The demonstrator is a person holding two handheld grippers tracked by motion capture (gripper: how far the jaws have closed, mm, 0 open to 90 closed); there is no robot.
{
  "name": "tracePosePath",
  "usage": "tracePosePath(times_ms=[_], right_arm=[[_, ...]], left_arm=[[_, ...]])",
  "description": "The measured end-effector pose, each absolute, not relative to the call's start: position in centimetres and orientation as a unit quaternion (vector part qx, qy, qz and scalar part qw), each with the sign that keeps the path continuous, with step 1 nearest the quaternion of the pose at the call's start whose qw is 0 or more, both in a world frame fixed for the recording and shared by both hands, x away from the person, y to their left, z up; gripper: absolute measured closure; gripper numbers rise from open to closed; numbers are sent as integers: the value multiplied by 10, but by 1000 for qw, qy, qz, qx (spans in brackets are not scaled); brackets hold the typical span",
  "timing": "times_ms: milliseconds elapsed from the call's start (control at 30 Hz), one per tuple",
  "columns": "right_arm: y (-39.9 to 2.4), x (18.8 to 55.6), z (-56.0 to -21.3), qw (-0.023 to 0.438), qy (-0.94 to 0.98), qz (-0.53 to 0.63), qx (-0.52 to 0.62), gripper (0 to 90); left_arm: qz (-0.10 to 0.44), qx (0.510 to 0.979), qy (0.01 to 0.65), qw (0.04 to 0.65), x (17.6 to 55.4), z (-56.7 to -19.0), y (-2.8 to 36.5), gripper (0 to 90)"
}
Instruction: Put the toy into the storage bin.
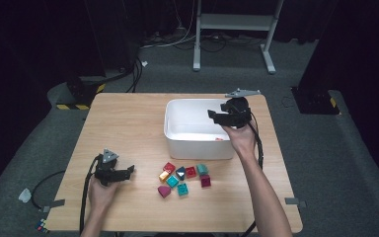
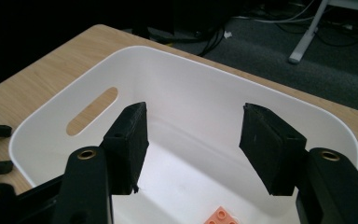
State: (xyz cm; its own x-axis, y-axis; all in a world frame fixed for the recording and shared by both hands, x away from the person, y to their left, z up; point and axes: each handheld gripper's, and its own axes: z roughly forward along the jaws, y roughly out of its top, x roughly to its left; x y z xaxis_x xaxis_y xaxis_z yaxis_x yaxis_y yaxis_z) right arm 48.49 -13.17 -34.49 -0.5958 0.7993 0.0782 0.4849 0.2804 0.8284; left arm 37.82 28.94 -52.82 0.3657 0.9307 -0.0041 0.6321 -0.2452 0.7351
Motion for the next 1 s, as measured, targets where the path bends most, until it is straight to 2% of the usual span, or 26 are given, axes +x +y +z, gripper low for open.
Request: tracePosePath(times_ms=[500, 1000], right_arm=[[-158, 452, -339, 188, 754, 482, 405, 423], [-178, 416, -354, 186, 744, 509, 391, 405]], left_arm=[[224, 755, 518, 334, 378, -528, 289, 165], [225, 756, 517, 332, 378, -528, 289, 165]])
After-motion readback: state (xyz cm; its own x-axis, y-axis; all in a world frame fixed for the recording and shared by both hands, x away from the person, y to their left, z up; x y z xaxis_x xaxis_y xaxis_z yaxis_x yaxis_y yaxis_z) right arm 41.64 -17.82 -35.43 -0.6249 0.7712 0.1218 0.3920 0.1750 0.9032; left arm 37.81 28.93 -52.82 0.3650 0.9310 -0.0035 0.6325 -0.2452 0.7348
